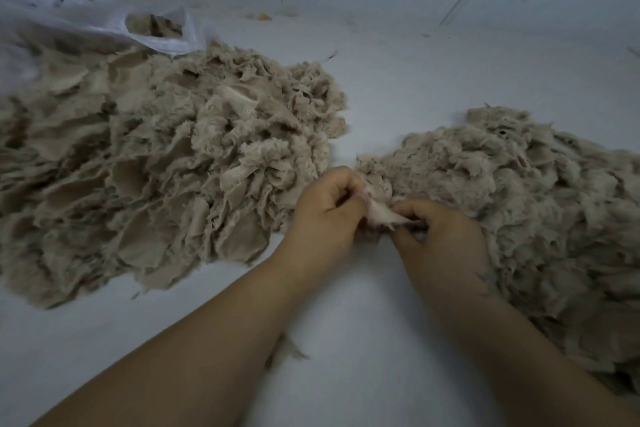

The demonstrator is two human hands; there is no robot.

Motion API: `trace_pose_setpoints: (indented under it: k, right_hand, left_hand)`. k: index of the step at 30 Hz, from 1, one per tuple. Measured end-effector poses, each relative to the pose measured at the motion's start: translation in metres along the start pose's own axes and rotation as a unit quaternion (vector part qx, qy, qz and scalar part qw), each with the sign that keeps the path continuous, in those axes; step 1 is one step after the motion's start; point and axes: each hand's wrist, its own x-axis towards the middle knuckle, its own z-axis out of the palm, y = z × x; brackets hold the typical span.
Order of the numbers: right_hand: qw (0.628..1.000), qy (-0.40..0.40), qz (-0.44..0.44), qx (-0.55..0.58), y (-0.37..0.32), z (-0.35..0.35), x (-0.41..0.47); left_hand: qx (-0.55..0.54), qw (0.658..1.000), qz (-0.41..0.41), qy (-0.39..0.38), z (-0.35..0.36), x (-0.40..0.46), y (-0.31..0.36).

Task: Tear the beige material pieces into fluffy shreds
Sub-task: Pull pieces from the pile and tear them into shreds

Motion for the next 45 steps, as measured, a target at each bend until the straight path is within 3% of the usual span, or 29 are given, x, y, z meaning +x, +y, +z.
trace_pose_setpoints:
  k: [3, 12, 16, 21, 28, 33, 38, 42, 45]
  right_hand:
    - [0.999, -0.001, -0.006, -0.033, 0.003, -0.002, 0.003]
    - [0.997, -0.006, -0.08, 0.022, -0.008, -0.005, 0.001]
    - [0.995, -0.012, -0.022, 0.098, -0.01, -0.005, -0.002]
    - [0.985, -0.062, -0.002, 0.162, -0.012, -0.004, -0.001]
    - [0.986, 0.007, 0.08, 0.148, -0.008, -0.008, 0.004]
    - [0.998, 0.036, 0.031, 0.045, -0.004, -0.012, 0.005]
    - [0.982, 0.079, 0.016, 0.169, -0.016, -0.01, -0.001]
    - [0.987, 0.003, -0.014, 0.163, -0.016, -0.005, -0.002]
    - [0.979, -0.019, 0.018, 0.203, -0.015, -0.005, 0.0]
  left_hand:
    - [-0.055, 0.998, -0.012, 0.008, -0.002, 0.001, 0.0]
    - [-0.002, 0.997, -0.036, -0.071, 0.001, 0.004, -0.005]
    - [-0.027, 0.995, -0.043, -0.087, -0.001, 0.003, -0.003]
    - [-0.066, 0.995, -0.048, -0.053, 0.0, 0.003, -0.003]
    - [-0.123, 0.99, -0.067, 0.012, -0.006, 0.006, -0.005]
    - [-0.113, 0.991, -0.074, -0.015, -0.01, 0.006, -0.004]
    - [-0.069, 0.992, -0.079, -0.065, -0.008, 0.003, -0.001]
    - [-0.058, 0.993, -0.079, -0.072, -0.008, 0.003, 0.001]
    - [-0.05, 0.995, -0.074, -0.048, -0.005, 0.003, 0.0]
